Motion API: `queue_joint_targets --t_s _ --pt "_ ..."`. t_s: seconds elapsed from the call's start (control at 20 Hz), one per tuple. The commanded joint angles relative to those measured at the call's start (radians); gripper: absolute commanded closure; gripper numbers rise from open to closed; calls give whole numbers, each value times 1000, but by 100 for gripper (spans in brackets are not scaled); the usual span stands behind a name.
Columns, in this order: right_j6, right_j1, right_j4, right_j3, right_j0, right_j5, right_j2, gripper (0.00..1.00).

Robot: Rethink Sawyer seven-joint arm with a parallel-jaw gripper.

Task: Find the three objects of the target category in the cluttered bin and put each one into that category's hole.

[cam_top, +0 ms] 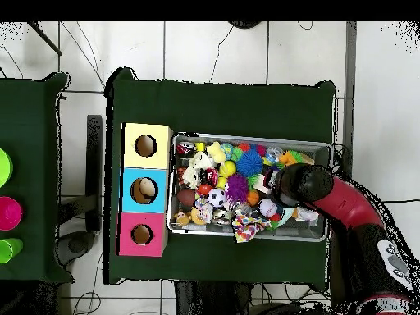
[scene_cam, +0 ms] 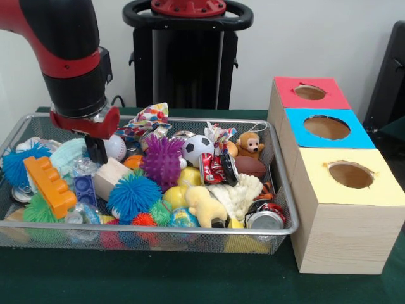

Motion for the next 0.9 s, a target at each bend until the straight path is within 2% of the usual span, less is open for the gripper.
queue_joint_targets --t_s 0.05,0.35,0.75,0.8,0.9 --pt "129 61 21 -27 23 43 56 100" --pt "125 103 3 -42 25 18 42 100" --pt "106 101 -34 -39 36 20 4 100" --pt "98 102 -36 -41 37 25 0 0" --pt "91 104 -42 -48 39 39 -6 0"
